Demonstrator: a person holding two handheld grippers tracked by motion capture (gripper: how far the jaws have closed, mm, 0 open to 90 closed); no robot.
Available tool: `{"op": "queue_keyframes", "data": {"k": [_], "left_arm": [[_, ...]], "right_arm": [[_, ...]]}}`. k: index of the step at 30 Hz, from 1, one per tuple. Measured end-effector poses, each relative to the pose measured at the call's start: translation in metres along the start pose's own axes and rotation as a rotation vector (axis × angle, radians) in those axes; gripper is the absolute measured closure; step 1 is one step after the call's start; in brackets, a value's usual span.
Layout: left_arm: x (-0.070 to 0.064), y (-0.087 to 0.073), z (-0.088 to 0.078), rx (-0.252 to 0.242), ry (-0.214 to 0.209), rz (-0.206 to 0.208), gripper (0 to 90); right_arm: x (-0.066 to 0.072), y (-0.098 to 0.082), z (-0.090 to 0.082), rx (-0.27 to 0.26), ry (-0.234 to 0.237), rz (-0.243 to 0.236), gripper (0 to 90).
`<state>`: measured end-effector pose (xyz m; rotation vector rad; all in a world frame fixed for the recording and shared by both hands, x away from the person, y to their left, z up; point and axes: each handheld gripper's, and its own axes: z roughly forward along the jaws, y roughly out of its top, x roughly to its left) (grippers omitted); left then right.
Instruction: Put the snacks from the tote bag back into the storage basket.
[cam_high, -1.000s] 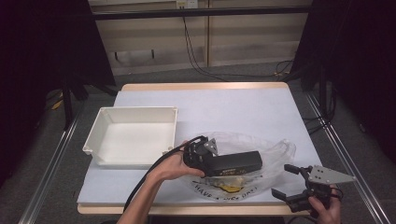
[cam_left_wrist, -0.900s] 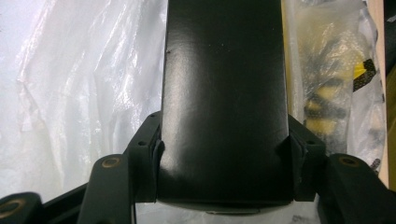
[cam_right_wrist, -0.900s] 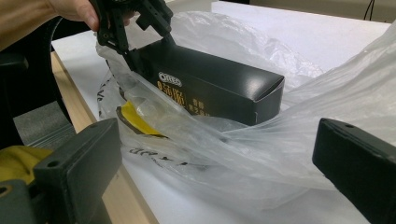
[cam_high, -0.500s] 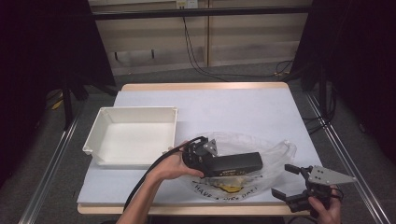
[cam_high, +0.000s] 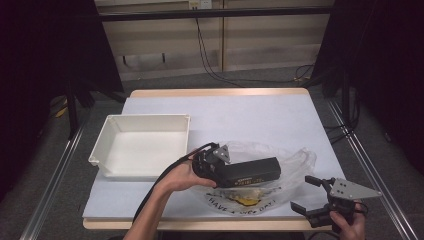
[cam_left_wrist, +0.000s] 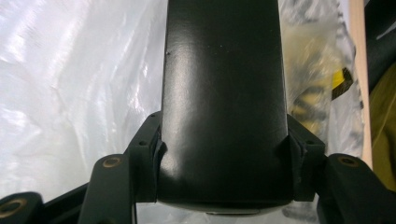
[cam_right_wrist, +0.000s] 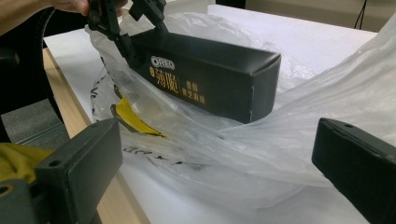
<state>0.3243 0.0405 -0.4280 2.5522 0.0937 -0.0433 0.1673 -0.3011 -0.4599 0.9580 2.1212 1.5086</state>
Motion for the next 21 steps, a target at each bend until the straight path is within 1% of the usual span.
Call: {"op": "queue_keyframes", "data": {"k": [2,4,8,9,11,14,17,19,20,21], "left_arm": [[0.0,0.001,-0.002,-0.007,0.013,-0.002,43.0],[-0.001,0.004,-0.006,-0.014,0.008,0.004,43.0],[-0.002,0.008,-0.011,-0.023,0.019,0.017,43.0],[-0.002,0.009,-0.012,-0.024,0.009,0.017,43.0],[-0.002,0.012,-0.013,-0.041,0.012,0.017,42.9],[-0.002,0.015,-0.015,-0.049,0.011,0.021,43.0],[-0.002,0.018,-0.019,-0.046,0.011,0.024,43.0],[-0.004,0.021,-0.023,-0.057,0.01,0.032,42.9],[-0.007,0.023,-0.024,-0.056,0.016,0.038,43.0],[-0.009,0.025,-0.026,-0.061,0.028,0.046,42.9]], "right_arm": [[0.0,0.0,0.0,0.0,-0.003,-0.007,1.5],[0.0,0.0,0.0,-0.004,-0.007,-0.009,1.5],[0.0,0.0,0.001,-0.005,-0.011,-0.013,1.4],[0.0,-0.001,0.001,-0.006,-0.013,-0.014,1.4],[0.0,-0.001,0.001,-0.008,-0.02,-0.014,1.4],[0.0,-0.001,0.001,-0.011,-0.016,-0.006,1.1],[0.0,-0.001,0.0,-0.014,-0.02,-0.013,1.0],[0.0,-0.001,0.0,-0.019,-0.027,-0.009,1.0],[0.0,-0.001,0.0,-0.024,-0.021,-0.011,0.9],[0.0,-0.001,0.0,-0.029,-0.025,-0.002,0.7]]}}
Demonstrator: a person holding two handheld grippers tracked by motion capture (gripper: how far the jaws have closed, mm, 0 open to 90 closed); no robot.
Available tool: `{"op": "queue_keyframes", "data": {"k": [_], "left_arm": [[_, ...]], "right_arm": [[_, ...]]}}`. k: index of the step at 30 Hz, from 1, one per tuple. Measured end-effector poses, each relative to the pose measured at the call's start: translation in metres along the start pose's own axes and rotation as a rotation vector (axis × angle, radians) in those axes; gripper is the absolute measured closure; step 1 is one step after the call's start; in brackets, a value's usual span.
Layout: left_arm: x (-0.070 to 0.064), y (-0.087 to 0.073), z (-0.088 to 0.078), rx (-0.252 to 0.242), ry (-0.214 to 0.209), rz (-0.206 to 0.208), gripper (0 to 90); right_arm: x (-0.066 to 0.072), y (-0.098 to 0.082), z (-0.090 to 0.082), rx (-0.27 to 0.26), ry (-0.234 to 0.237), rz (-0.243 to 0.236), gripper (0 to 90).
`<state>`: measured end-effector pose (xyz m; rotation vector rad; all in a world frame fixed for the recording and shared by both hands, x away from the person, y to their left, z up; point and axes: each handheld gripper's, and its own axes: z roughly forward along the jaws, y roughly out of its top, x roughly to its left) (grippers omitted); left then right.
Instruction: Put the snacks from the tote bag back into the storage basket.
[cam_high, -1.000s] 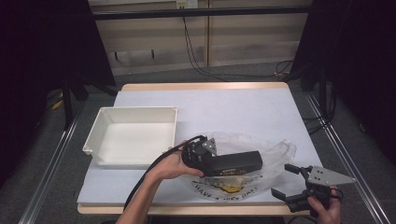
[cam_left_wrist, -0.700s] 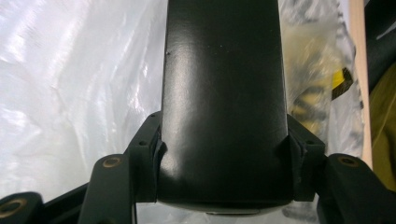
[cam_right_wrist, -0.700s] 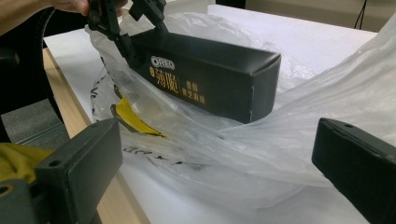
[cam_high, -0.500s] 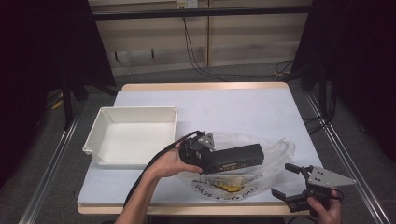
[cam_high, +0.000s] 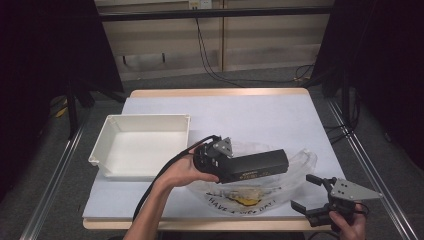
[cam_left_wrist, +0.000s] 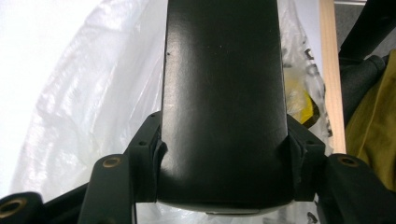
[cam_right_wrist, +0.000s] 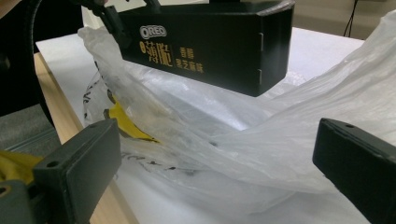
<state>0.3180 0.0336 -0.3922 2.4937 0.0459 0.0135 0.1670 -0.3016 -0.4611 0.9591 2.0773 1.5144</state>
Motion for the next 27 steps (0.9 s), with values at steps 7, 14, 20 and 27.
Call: {"op": "queue_keyframes", "data": {"k": [7,14,20,27], "left_arm": [[-0.002,0.003,-0.008,-0.015,-0.002,0.016,43.0],[0.001,-0.001,-0.021,-0.025,0.0,0.018,43.0],[0.004,-0.005,-0.032,-0.041,0.016,0.001,43.0],[0.008,-0.009,-0.042,-0.044,0.027,0.002,43.0]], "right_arm": [[0.001,-0.001,0.0,-0.023,-0.012,-0.004,0.4],[0.001,-0.001,0.0,-0.027,-0.018,-0.001,0.4],[0.001,-0.001,0.0,-0.019,-0.011,-0.006,0.4],[0.0,-0.001,0.001,-0.02,-0.012,-0.007,0.4]]}}
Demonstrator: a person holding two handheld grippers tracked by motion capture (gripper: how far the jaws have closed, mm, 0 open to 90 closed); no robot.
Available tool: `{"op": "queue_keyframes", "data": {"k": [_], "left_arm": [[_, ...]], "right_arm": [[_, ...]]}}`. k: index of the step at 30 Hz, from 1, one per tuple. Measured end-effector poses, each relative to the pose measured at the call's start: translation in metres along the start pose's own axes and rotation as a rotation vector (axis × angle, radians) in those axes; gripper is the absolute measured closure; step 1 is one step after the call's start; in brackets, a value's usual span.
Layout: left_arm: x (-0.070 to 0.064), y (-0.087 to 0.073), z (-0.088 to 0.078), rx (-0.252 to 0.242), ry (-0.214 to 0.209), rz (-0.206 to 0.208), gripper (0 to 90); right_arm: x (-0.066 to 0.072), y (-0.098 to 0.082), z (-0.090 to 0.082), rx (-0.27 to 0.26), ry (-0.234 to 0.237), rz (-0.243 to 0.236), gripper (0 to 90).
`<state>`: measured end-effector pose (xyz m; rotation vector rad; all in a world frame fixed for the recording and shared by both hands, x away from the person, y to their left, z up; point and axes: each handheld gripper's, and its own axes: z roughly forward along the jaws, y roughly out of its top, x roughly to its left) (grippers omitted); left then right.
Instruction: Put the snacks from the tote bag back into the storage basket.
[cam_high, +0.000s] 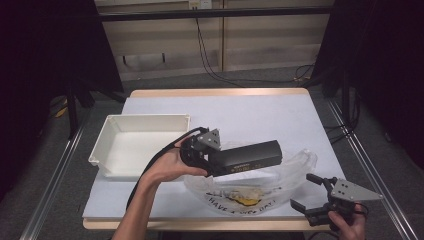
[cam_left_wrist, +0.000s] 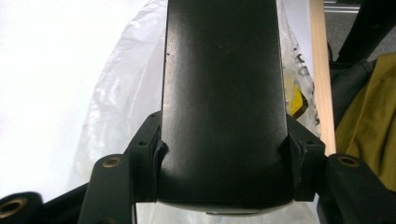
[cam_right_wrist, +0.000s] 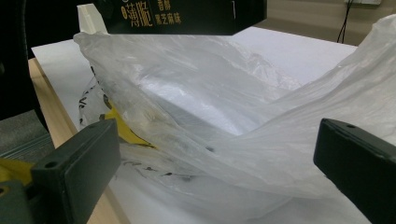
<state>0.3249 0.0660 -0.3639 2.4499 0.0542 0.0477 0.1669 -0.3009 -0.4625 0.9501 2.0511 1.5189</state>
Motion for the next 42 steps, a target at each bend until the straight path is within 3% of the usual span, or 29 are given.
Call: {"op": "queue_keyframes", "data": {"k": [12,15,17,21,33,36,42], "left_arm": [[0.011,-0.006,-0.03,-0.031,0.038,-0.019,43.0],[0.013,-0.005,-0.038,-0.017,0.047,-0.021,43.0],[0.014,-0.005,-0.043,-0.028,0.056,-0.038,43.0],[0.014,-0.007,-0.051,-0.032,0.055,-0.028,43.0],[0.027,-0.018,-0.083,-0.018,0.133,-0.059,43.0],[0.028,-0.023,-0.092,-0.035,0.126,-0.061,43.0],[0.036,-0.032,-0.107,-0.048,0.155,-0.082,43.0]], "right_arm": [[-0.001,-0.001,0.0,0.003,-0.005,0.003,0.4],[0.0,0.0,0.001,0.005,-0.002,0.008,0.4],[0.001,-0.001,0.002,-0.001,-0.013,0.003,0.4],[0.001,-0.001,0.002,-0.009,-0.016,0.003,0.4],[0.001,-0.001,0.003,-0.002,-0.025,-0.009,0.6],[0.001,-0.001,0.002,-0.004,-0.031,-0.009,0.6],[0.001,-0.001,0.002,0.001,-0.019,-0.012,0.6]]}}
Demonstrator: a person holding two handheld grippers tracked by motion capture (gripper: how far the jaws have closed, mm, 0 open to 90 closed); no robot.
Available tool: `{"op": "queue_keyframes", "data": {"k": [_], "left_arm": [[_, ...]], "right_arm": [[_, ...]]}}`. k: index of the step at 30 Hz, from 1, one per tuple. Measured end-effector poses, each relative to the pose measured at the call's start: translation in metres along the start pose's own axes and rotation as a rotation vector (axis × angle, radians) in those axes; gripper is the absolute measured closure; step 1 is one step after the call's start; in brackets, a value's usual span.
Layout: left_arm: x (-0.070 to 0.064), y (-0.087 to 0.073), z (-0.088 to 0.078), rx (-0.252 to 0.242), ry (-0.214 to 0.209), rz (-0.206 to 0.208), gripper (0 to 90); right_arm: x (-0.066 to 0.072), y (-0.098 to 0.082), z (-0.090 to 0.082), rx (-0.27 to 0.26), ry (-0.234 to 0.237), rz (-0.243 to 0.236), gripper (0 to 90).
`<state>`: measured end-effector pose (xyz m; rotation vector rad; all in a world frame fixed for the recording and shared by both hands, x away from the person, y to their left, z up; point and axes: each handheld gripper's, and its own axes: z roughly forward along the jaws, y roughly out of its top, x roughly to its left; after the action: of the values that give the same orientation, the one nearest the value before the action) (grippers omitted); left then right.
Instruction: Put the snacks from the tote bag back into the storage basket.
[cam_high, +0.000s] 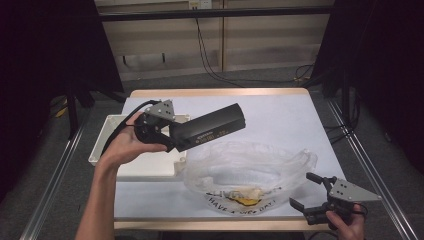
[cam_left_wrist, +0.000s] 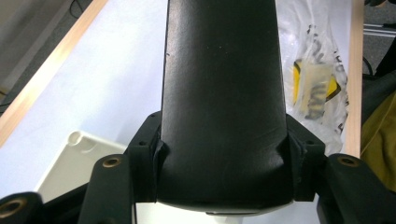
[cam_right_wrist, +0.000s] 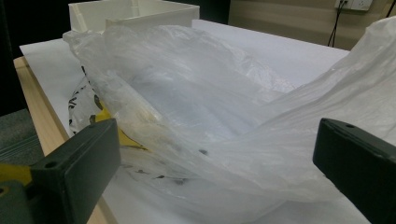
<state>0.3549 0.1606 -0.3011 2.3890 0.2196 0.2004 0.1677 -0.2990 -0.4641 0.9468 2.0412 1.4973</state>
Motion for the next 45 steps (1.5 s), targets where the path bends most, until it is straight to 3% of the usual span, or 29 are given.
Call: {"op": "queue_keyframes", "data": {"k": [6,11,14,23,27,29,34,38,45], "left_arm": [[0.016,-0.009,-0.016,0.016,0.042,-0.033,43.0],[0.027,-0.015,-0.029,0.002,0.062,-0.062,43.0],[0.033,-0.02,-0.035,0.023,0.078,-0.065,43.0],[0.048,-0.049,-0.043,0.08,0.118,-0.114,43.0],[0.052,-0.06,-0.046,0.111,0.126,-0.111,43.0],[0.052,-0.065,-0.047,0.098,0.133,-0.131,43.0],[0.056,-0.076,-0.049,0.099,0.137,-0.135,43.0],[0.057,-0.084,-0.049,0.138,0.133,-0.099,43.0],[0.065,-0.097,-0.047,0.142,0.127,-0.106,43.1]], "right_arm": [[0.0,0.0,0.0,-0.003,-0.009,-0.004,0.7],[-0.001,0.0,0.001,-0.003,-0.01,-0.005,0.7],[0.0,0.0,0.001,-0.005,-0.016,-0.007,0.7],[0.0,0.0,0.001,-0.006,-0.012,-0.008,0.7],[0.0,0.0,0.002,-0.005,-0.014,-0.01,0.7],[0.0,0.0,0.002,-0.005,-0.016,-0.007,0.7],[0.0,0.0,0.003,-0.006,-0.021,-0.01,0.7],[0.0,0.0,0.002,-0.006,-0.017,-0.006,0.7],[0.001,0.0,0.003,-0.005,-0.018,-0.01,0.7]]}}
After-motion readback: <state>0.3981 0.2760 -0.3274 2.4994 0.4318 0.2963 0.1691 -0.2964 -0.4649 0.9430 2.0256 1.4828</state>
